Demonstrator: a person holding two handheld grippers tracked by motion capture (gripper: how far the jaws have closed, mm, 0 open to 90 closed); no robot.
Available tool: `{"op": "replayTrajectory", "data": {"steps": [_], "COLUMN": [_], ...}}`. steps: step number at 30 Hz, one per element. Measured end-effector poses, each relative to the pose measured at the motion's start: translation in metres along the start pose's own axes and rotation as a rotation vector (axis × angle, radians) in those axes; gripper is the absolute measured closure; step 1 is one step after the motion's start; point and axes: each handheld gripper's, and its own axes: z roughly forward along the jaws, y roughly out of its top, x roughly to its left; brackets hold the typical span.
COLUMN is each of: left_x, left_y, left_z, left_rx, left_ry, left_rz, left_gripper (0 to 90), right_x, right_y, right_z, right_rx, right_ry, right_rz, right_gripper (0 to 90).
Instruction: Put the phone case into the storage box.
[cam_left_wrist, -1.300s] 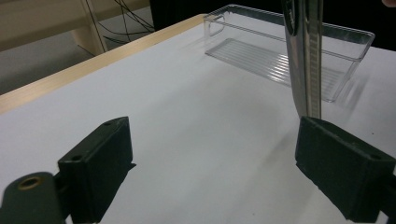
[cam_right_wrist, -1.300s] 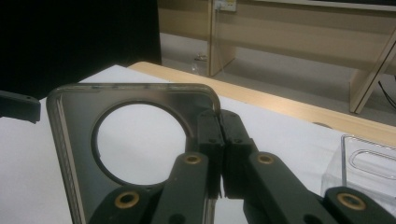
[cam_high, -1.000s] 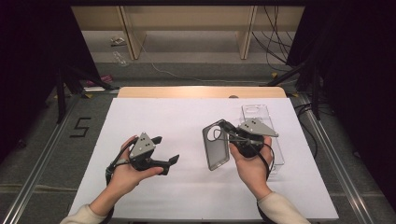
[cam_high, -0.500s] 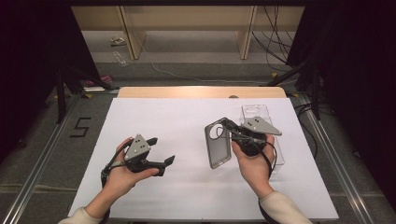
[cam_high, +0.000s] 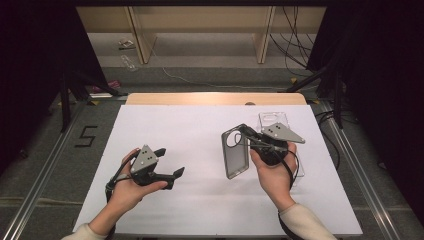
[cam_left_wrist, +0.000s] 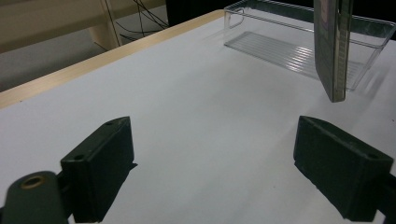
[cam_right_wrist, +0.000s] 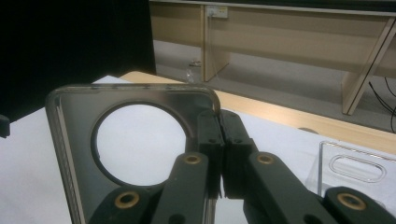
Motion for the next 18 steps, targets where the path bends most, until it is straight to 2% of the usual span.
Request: {"op": "replayTrajectory", "data": {"steps": [18], "left_x": [0.0018], "left_y": [-0.0019], "left_z": [0.0011], "left_rx": [0.005], "left_ry": [0.001], "left_rz": [0.000], "left_gripper": [12.4], "right_x": [-0.0102], "right_y": [0.0075], "right_z": [-0.0046], "right_rx": [-0.020], "right_ry": [-0.014], "right_rz": [0.018], "right_gripper": [89.0]}}
